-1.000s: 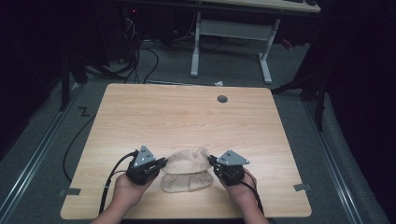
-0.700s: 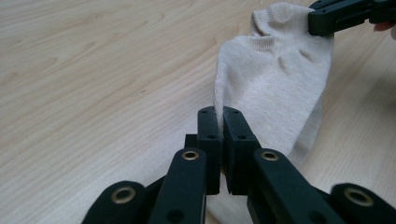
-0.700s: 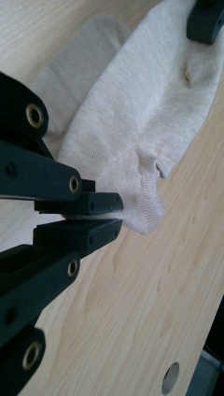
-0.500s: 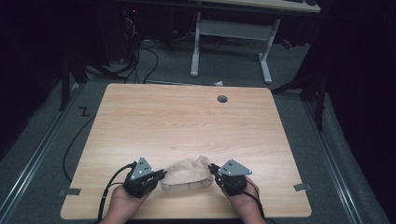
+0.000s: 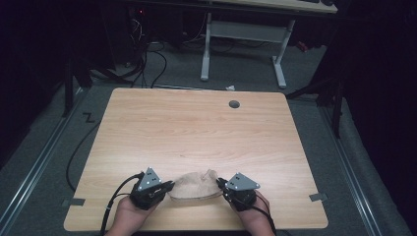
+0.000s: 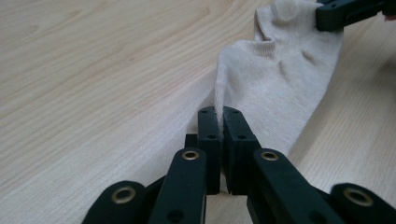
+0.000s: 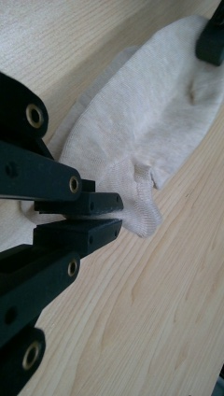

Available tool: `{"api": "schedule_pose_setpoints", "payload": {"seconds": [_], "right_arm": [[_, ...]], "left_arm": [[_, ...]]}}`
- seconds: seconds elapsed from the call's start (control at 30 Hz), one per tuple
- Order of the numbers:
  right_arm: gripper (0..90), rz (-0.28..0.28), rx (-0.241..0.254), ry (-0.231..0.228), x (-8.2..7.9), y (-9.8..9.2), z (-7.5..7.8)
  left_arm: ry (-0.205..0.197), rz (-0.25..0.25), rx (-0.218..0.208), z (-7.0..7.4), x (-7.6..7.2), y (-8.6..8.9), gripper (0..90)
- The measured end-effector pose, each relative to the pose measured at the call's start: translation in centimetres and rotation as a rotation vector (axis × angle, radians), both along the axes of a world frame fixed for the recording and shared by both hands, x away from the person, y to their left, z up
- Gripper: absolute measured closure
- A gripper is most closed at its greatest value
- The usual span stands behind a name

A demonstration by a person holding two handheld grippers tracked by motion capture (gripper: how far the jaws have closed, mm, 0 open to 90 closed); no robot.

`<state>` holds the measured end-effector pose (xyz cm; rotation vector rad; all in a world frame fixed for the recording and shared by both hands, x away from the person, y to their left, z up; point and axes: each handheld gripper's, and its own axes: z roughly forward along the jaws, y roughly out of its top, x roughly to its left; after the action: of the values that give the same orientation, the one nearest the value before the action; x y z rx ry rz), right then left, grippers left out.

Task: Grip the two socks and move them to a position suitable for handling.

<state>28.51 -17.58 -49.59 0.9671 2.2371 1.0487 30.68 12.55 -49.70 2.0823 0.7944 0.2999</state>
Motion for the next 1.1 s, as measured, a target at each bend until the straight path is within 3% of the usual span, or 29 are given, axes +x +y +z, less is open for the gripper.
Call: {"api": "schedule_pose_setpoints", "payload": {"seconds": [0.33, 0.47, 0.8, 0.97, 1.1], "right_arm": [[85.6, -0.004, -0.021, 0.04, 0.4, 0.1, -1.0], [85.6, -0.011, -0.026, 0.037, 0.2, -0.1, -1.1], [85.4, -0.047, -0.005, -0.002, -0.7, -1.0, -0.3], [84.4, -0.042, -0.025, 0.064, -0.6, -1.1, -1.4], [81.6, -0.047, -0.033, 0.082, -0.5, -1.1, -1.6]], "left_arm": [[0.039, -0.02, 0.056, -1.1, 0.3, -0.6, 86.7], [0.039, -0.031, 0.069, -1.1, 0.2, -1.0, 86.6], [0.015, -0.053, 0.036, -0.7, 0.3, -1.5, 86.5], [0.052, -0.043, 0.075, -1.5, 0.8, -1.8, 86.5], [0.064, -0.033, 0.09, -1.6, 0.9, -1.7, 86.2]]}}
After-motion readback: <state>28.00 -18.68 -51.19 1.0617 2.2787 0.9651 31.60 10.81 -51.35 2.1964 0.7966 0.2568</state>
